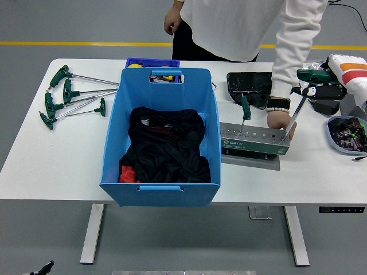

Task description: Lift tool from toolbox,place it in box,lift tool from toolbox,place it in box

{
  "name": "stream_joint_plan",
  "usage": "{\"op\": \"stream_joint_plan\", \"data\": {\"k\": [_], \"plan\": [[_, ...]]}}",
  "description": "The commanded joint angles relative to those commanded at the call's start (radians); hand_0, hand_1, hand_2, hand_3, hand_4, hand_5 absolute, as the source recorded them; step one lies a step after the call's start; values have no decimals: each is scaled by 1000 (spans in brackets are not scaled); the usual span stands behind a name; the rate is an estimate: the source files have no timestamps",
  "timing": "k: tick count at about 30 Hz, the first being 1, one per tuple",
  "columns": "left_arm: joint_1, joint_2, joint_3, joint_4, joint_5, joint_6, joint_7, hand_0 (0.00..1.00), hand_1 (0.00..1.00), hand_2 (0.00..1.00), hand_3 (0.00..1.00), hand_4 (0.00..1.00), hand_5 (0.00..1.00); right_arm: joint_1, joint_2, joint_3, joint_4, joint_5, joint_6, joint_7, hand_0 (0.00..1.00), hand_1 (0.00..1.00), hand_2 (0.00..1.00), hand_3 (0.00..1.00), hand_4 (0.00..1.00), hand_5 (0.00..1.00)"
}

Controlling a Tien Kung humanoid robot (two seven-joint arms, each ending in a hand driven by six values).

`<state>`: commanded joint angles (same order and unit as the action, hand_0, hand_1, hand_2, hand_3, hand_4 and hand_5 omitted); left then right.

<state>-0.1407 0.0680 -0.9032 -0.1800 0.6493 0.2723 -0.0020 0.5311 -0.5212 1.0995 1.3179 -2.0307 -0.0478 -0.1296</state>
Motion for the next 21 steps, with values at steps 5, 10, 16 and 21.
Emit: {"op": "stream_joint_plan", "data": {"k": [5,10,16,21], "plan": [[1,0,-4,0,5,0,1,743,762,778,668,655,563,2,-15,13,41,-3,4,-1,2,2,2,7,998,636],[2,0,-11,0,14,1,2,743,761,779,667,654,563,5,-32,31,86,-3,10,1,2,2,2,8,998,627],[5,0,-20,0,20,3,3,742,762,777,667,654,564,10,-49,50,155,-4,10,5,2,2,2,5,998,626],[8,0,-24,0,24,3,4,743,762,778,668,654,563,20,-50,54,213,6,13,4,2,2,2,2,998,623]]}}
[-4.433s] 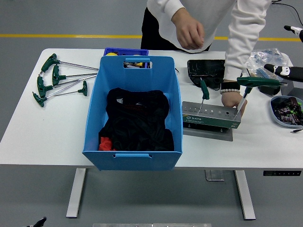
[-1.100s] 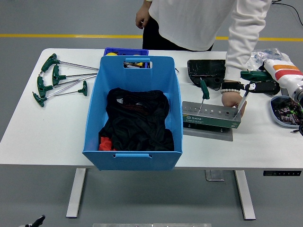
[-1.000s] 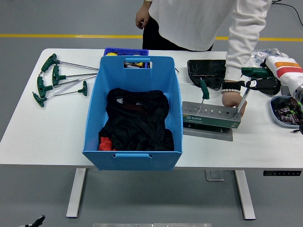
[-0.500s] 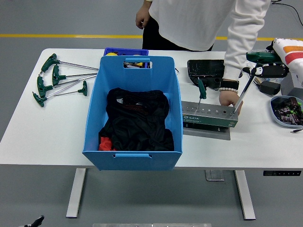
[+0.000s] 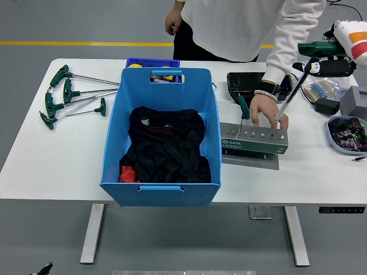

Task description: Lift tool from toolbox,place it in box,lift tool from toolbox,place it in box

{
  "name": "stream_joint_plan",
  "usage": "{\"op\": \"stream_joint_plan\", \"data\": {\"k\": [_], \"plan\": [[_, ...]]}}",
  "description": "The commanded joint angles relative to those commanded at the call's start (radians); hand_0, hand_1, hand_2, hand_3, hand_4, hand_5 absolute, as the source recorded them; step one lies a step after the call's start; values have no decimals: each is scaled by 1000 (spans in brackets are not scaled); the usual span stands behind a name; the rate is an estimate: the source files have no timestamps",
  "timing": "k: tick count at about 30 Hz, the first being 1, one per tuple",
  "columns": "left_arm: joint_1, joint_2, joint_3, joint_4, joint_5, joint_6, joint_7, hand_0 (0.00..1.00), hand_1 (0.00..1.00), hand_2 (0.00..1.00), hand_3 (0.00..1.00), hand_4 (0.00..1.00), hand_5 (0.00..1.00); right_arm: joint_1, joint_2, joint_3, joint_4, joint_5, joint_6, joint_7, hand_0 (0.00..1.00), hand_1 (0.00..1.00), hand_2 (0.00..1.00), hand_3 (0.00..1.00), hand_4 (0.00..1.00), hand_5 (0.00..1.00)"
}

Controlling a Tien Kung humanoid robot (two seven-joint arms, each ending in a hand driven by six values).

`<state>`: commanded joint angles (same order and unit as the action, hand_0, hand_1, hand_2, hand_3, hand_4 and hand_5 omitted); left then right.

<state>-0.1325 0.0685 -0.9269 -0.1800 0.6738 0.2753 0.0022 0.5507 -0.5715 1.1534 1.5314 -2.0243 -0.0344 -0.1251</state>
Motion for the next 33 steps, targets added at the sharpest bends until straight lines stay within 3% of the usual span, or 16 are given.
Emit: {"op": "stream_joint_plan", "data": {"k": [7,16,26,27,32,33], "plan": [[4,2,-2,0,6,0,1,743,762,778,668,653,563,23,15,-8,103,20,14,-6,2,2,2,2,998,622],[5,3,1,0,6,-1,2,743,761,777,666,653,562,108,63,-111,198,35,18,-6,2,2,2,2,998,623],[4,3,7,0,-3,0,-1,742,761,776,666,653,562,196,164,-295,188,62,14,-9,2,2,2,2,998,624],[4,4,4,0,-1,1,-2,741,759,776,666,653,563,205,173,-326,177,63,7,-10,2,2,26,47,998,624],[3,4,15,0,-14,8,-5,741,759,776,666,653,563,247,216,-471,104,41,13,-21,2,2,26,47,998,624],[3,5,18,0,-16,8,-6,740,755,772,663,652,561,254,222,-494,91,36,19,-24,3,14,89,122,998,623]]}}
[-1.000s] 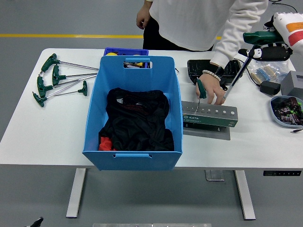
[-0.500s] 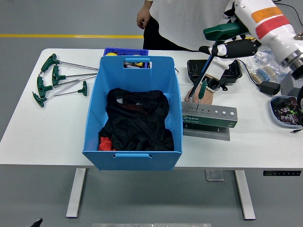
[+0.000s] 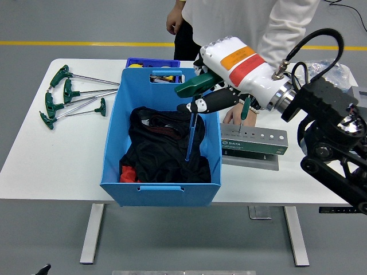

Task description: Lift tool from toolbox,place it in box,lift tool from toolbox,place it in box

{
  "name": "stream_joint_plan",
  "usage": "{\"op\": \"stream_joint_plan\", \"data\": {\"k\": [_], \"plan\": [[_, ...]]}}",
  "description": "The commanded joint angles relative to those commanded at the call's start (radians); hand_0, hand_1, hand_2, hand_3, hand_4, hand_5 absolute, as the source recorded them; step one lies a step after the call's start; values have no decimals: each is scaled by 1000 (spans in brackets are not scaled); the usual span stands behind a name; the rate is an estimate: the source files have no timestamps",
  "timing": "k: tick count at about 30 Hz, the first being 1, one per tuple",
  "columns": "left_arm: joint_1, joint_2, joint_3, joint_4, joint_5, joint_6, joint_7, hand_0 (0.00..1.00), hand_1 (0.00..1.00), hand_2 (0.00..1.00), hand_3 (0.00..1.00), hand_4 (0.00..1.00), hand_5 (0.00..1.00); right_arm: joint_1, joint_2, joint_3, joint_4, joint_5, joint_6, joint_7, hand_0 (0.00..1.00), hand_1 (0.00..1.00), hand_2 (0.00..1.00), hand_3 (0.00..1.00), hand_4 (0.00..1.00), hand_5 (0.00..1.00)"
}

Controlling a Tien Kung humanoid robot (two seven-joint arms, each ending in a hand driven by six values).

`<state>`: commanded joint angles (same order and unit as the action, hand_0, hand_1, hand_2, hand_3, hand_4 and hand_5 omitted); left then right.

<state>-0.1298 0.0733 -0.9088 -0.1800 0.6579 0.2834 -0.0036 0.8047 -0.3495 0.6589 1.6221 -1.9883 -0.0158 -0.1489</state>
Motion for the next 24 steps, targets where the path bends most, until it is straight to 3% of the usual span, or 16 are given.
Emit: {"op": "stream_joint_plan", "data": {"k": [4,5,6,8,11,12,17,18,24], "plan": [[-1,2,0,0,2,-1,0,740,755,772,663,652,561,36,22,-78,-51,-7,44,-23,3,14,89,122,998,623],[-1,2,0,0,2,-2,1,740,755,772,663,652,561,48,28,-95,-58,-14,74,-46,3,14,89,122,998,623],[-1,2,0,0,2,-3,0,740,757,773,663,653,560,54,32,-105,-61,-24,98,-60,492,539,564,557,998,604],[-1,2,-4,0,6,-3,0,740,757,773,663,653,560,64,40,-118,-65,-51,121,-65,492,539,564,557,998,604],[-2,2,-13,0,17,-3,3,740,757,773,663,653,560,79,58,-128,-69,-78,102,-57,492,539,564,557,998,604],[-2,2,-14,0,19,-3,3,739,756,773,662,652,559,82,61,-129,-70,-78,98,-56,843,842,832,841,998,597],[-2,2,-24,0,29,-1,5,739,756,773,662,652,559,88,73,-131,-80,-90,61,-37,843,842,832,841,998,597],[-2,2,-25,0,31,-1,5,738,756,773,661,653,563,88,73,-132,-81,-94,57,-36,959,925,930,927,998,597],[-2,1,-35,0,40,0,7,738,755,771,661,651,560,86,74,-126,-90,-102,44,-35,981,935,943,937,998,597]]}}
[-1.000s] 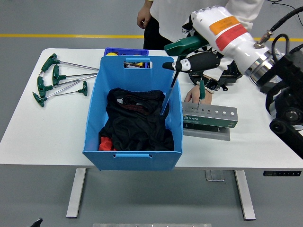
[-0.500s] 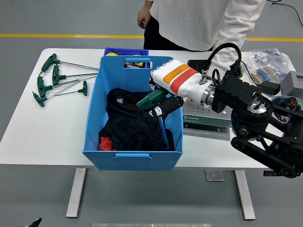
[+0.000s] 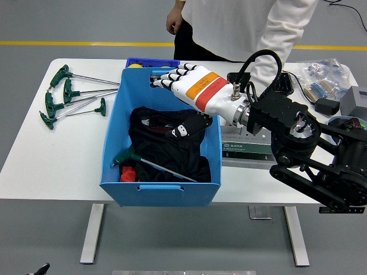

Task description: Lift tool from toolbox,place it in box,lift tool from toolbox,place it in box

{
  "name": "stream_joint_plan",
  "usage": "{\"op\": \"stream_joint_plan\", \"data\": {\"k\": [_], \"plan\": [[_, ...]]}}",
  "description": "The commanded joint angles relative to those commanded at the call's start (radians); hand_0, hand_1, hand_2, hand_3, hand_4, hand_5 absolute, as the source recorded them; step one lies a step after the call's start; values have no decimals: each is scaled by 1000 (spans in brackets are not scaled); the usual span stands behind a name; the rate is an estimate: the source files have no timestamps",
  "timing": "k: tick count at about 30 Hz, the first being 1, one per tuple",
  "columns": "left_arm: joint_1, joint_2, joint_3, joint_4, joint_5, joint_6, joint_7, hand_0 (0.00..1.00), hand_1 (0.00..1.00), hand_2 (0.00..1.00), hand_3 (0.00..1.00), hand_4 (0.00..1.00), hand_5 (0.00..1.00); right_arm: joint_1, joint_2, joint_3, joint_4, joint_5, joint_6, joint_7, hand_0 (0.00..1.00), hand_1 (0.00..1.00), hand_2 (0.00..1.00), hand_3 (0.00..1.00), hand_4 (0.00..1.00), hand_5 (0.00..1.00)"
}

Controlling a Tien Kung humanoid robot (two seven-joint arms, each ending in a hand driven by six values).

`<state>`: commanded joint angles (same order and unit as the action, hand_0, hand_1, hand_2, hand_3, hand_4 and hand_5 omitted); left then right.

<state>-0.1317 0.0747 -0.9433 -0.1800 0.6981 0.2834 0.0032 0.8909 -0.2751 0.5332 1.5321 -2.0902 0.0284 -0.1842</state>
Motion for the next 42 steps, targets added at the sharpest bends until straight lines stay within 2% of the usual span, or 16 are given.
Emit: {"op": "stream_joint_plan", "data": {"k": [11,12,17,18,23,24,29,30,35,36,41,42], "plan": [[-1,-1,2,0,-3,2,-1,737,752,771,660,649,559,-20,-22,34,-36,14,11,4,983,935,943,929,998,599],[-1,-1,3,0,-6,2,-2,736,753,771,661,648,559,-21,-28,38,-48,18,15,7,967,912,903,900,998,610],[-2,-1,1,0,-2,2,0,736,753,771,661,648,559,-16,-38,41,-108,27,16,6,967,912,903,900,998,610],[-2,-1,0,0,-1,2,1,735,751,771,660,648,559,-15,-37,40,-120,28,16,6,920,812,802,784,998,611],[0,-2,1,0,3,2,4,735,751,771,660,648,559,-3,-25,22,-194,35,3,14,920,812,802,784,998,611],[0,-2,1,0,3,2,5,736,751,771,660,648,559,2,-21,14,-220,39,0,17,899,719,716,608,998,612],[1,-2,-1,0,6,3,6,736,751,771,660,648,559,21,-15,-29,-297,68,-3,42,899,719,716,608,998,612],[1,-2,-1,0,7,3,7,736,750,770,660,647,559,25,-14,-37,-310,72,-4,45,900,667,657,554,998,613],[2,-2,2,0,5,5,7,736,750,770,660,647,559,39,-4,-73,-382,94,-12,72,900,667,657,554,998,613],[2,-2,3,0,5,5,7,735,751,770,660,648,560,40,-4,-77,-391,96,-12,74,892,630,608,523,998,618],[2,-1,6,0,2,5,7,735,751,770,660,648,560,42,-7,-85,-430,99,-15,79,892,630,608,523,998,618],[2,-1,6,0,2,5,7,736,751,770,659,646,559,42,-8,-84,-437,100,-16,80,881,576,564,488,998,619]]}}
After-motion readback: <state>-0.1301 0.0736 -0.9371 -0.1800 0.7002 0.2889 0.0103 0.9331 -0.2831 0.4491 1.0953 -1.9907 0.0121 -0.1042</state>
